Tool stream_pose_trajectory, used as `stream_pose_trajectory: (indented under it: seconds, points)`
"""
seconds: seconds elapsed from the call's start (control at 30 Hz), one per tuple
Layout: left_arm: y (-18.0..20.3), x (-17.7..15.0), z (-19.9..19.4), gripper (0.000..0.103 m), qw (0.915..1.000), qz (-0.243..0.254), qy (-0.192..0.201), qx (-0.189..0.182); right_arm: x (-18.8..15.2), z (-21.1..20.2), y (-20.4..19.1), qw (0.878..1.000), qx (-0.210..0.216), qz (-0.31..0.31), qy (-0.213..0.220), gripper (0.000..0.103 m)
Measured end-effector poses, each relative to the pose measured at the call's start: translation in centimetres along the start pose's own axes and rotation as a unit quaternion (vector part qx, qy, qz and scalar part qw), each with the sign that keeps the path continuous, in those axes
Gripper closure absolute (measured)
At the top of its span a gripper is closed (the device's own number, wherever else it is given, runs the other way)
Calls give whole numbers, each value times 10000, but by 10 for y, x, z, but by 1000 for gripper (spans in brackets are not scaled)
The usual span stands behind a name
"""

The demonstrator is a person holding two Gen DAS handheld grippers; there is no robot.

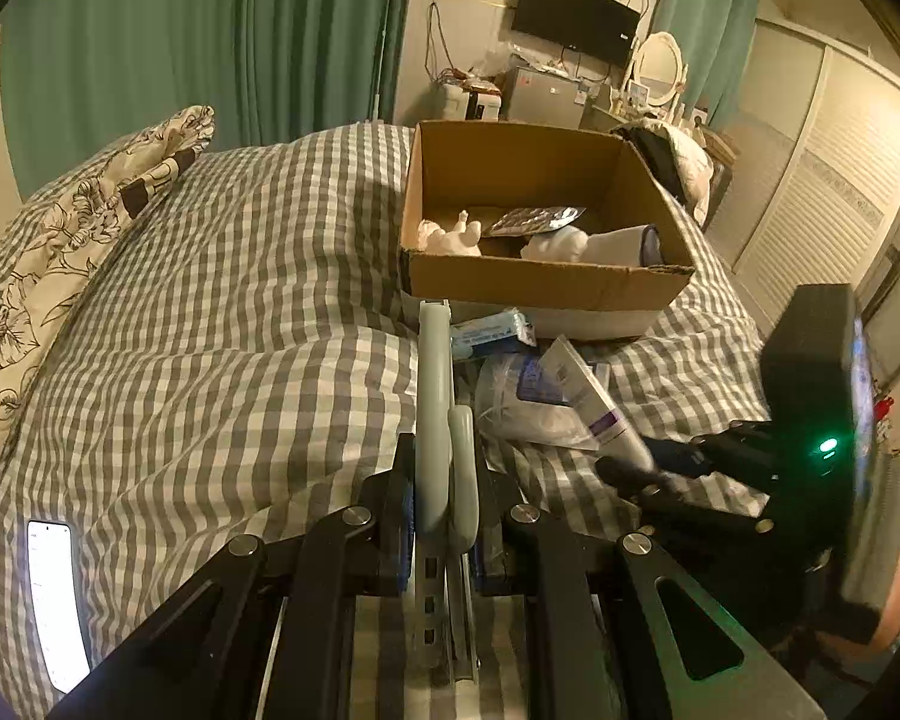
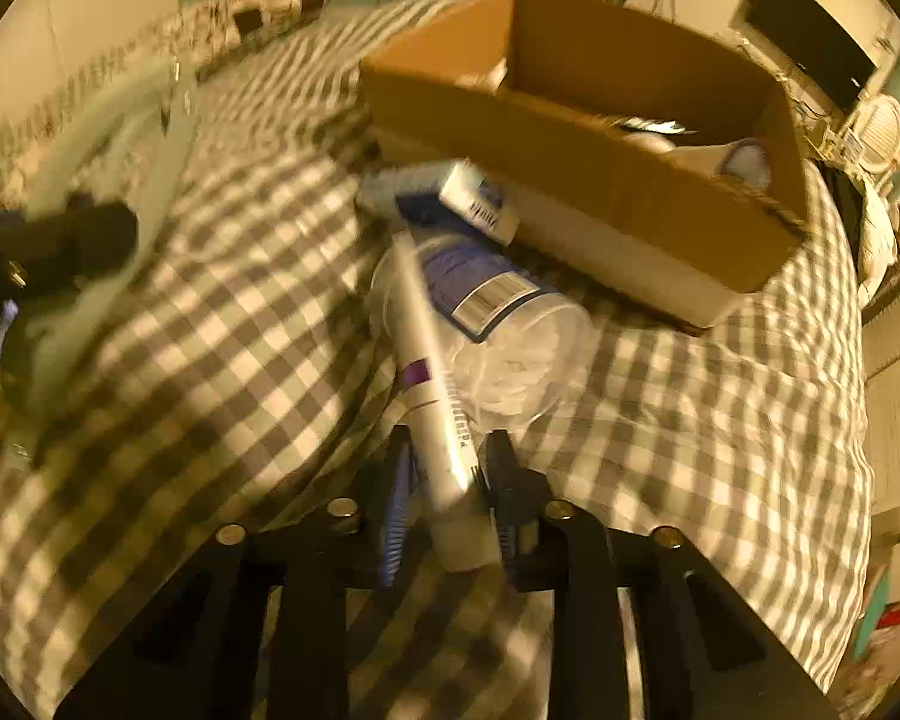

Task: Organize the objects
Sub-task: 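Grasp the white tube with the right tool while the left holds the clip, then drop the clip and white tube into the box, opening both tools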

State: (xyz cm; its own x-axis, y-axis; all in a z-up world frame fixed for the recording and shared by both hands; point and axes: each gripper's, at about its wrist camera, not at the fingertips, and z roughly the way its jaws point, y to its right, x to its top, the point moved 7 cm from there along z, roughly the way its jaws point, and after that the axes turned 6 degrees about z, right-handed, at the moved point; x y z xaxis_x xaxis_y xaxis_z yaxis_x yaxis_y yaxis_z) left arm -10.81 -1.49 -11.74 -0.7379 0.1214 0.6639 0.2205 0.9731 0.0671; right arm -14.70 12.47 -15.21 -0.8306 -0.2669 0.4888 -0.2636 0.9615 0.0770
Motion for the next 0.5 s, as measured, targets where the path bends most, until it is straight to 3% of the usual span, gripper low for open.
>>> stream_pose_trajectory:
  seconds: [0.27, 0.5]
  points:
    - [13, 13, -30, 90, 9996, 88, 261, -52, 5, -60, 13, 9981, -103, 230, 569, 83]
    - [30, 50, -55, 90, 9973, 388, 624, -24, 39, -121, 19, 9921, -42, 306, 1216, 83]
